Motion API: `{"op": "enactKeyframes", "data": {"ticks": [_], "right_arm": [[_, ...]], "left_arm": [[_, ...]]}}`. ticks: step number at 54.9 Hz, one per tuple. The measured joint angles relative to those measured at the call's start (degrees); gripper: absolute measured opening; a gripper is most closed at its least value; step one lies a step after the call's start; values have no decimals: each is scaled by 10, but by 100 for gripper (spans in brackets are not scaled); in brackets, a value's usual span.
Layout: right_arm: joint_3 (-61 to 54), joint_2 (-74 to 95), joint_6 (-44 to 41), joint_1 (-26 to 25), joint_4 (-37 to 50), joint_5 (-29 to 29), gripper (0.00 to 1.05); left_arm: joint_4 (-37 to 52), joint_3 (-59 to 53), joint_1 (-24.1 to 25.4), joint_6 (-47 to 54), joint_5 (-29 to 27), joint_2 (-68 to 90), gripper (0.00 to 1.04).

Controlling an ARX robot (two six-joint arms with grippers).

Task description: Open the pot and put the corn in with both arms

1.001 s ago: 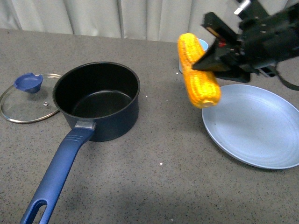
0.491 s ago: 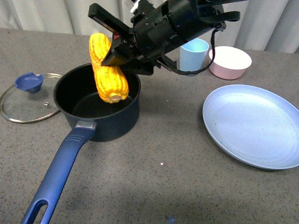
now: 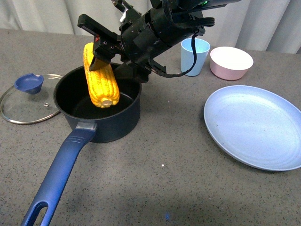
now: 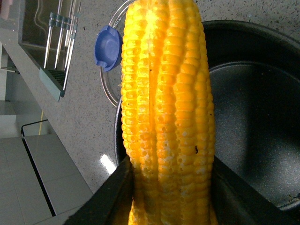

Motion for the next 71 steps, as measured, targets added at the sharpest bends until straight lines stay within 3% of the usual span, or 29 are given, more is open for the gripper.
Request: {"op": "enactKeyframes", "data": {"ticks": [7,14,17,29,35,39,51,53,58,62,71], "right_arm": [[-3,0,0,-3,6,0,77],[-18,-3,3,-6,25,8,97],[-39,-14,3,-9,45,26,96],[-187,-145,-70,-37,160,224,96],[-319,-248,-103,-70,294,420,96],[-393,-288,-126,-84,367,511,96],[-586,-379,-160,-118,457,638,96],[-610,-392,-171,-124,472,639,95],[-709,-421,-234,-158,664,517,80],[-762,-463,-260,-174,748,472,67],[-823,-550,-281,-202,751,443,39]], "left_arm": [[0,0,0,0,0,0,98],[0,0,0,0,0,0,98],[0,0,0,0,0,0,98],[0,0,0,0,0,0,98],[0,0,0,0,0,0,98],[0,0,0,0,0,0,98],[0,0,0,0,0,0,98],[0,0,0,0,0,0,98],[0,0,0,0,0,-1,98],[0,0,0,0,0,0,98],[0,0,0,0,0,0,98]]}}
